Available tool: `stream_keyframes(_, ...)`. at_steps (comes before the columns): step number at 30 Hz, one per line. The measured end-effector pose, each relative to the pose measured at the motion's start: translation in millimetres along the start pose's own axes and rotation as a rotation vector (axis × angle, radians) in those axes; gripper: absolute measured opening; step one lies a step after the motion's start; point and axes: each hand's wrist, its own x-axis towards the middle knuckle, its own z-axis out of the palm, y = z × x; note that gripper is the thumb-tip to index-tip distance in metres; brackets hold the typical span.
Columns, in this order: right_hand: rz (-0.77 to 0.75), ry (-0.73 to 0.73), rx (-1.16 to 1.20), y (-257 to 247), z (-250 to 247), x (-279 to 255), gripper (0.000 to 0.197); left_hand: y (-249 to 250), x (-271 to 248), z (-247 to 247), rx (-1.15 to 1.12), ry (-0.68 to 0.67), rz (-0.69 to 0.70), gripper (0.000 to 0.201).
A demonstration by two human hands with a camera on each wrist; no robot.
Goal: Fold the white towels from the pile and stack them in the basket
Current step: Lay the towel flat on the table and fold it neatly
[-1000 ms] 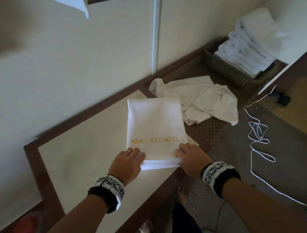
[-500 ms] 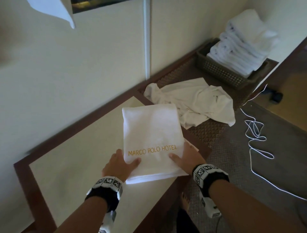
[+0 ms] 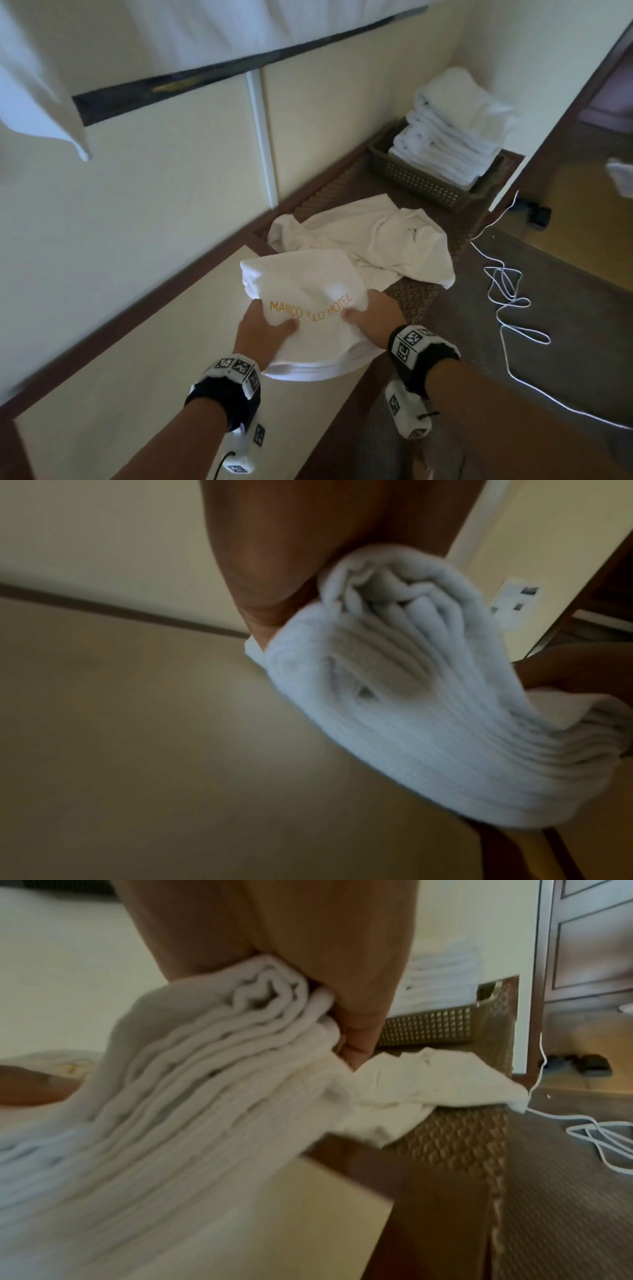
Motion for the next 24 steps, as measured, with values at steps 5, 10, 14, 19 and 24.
stream_keyframes(5, -0.028, 0.081, -0.013, 16.8, -107.9, 26.7, 0.071, 97.1, 31.1, 49.6, -0.027, -0.028, 0.118, 0.057)
stream_keyframes(10, -0.018, 0.143, 0.002, 65.3, -214.1, 60.9, 0.076, 193.8, 54.1, 131.0, -0.053, -0.048, 0.212, 0.054)
stream_keyframes(14, -0.048, 0.22, -0.002, 113.9, -298.6, 84.5, 0.044, 265.0, 71.3, 205.8, -0.064, -0.102, 0.286, 0.042)
stream_keyframes(19, -0.023, 0.315, -0.011, 170.9, -390.1, 117.1, 0.052, 344.0, 84.2, 296.3, -0.112, -0.141, 0.319, 0.037)
stream_keyframes(24, 0.006, 0.362, -0.029, 205.7, -471.7, 151.8, 0.049, 414.4, 107.5, 366.4, -0.178, -0.164, 0.354, 0.041)
